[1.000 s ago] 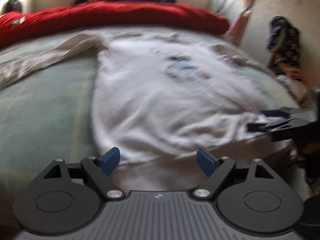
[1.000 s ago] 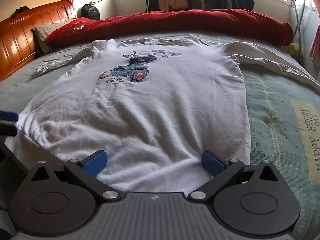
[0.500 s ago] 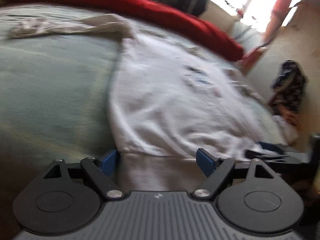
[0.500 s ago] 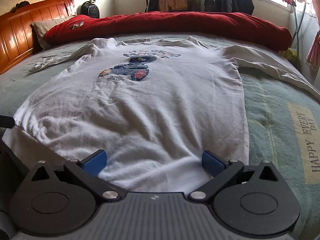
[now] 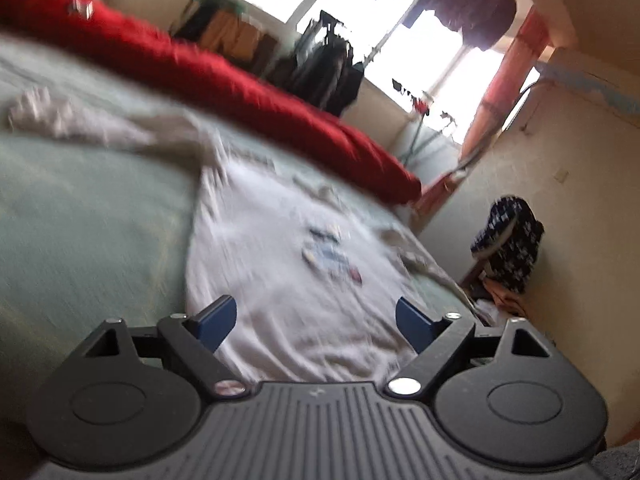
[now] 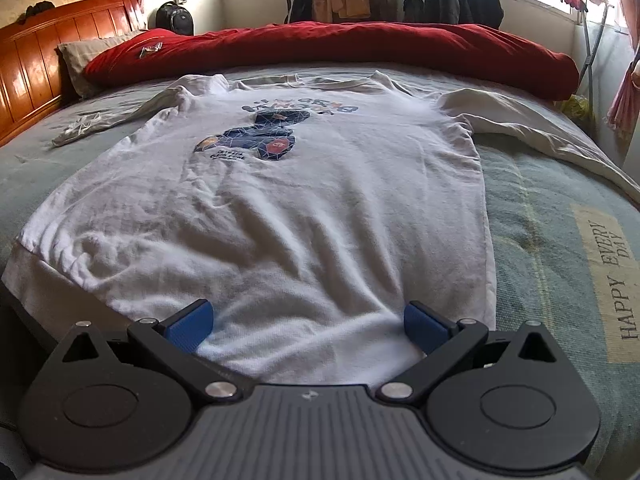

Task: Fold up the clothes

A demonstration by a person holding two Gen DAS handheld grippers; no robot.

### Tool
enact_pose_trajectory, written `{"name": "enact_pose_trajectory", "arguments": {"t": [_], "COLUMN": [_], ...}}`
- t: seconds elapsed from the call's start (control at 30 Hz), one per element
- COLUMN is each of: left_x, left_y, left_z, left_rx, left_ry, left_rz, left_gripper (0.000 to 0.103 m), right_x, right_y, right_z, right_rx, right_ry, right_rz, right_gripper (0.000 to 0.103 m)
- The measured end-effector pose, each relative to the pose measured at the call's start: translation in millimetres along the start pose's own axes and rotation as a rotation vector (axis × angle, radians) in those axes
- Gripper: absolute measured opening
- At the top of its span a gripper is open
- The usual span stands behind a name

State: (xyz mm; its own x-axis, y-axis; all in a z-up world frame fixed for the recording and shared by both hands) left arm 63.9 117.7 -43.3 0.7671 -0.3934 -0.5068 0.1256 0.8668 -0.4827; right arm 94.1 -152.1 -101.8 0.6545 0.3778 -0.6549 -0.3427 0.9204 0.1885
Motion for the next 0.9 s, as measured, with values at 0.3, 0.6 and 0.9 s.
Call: {"name": "enact_pose_trajectory", "arguments": {"t": [0.3, 0.6, 0.9], "left_x": [28, 59, 43], "left_y": [1, -39, -47], "left_z": [-18, -12, -27], "left_rx": [0.028, 0.269, 0.444], "left_ry": [0.149, 0.145, 0.115], "left_rz": [0.174, 0.226, 0.355], "left_gripper": [0.078, 0.081, 0.081], "right_x": [-1, -5, -51], "right_y": [1, 5, -2], "right_z": [-3, -3, -26], "right_rx": [0.009, 0.001, -0.027], "right_ry": [0.016, 0.009, -0.049], "right_rz": [-0.018, -0.048, 0.009], "right_gripper": [0.103, 0.103, 0.103]}}
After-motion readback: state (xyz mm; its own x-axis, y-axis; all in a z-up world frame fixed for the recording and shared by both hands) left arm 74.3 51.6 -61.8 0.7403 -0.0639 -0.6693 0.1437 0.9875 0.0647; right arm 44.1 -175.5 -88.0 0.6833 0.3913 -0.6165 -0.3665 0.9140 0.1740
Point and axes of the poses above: each gripper's, at about its wrist camera, not at the fingertips, and x roughly the way its jaws point, y to its left, z to its top, the point moved 2 cm from there along x, roughly the way its jaws point, and after that the axes turned 11 degrees about z, right-handed, at the moved point
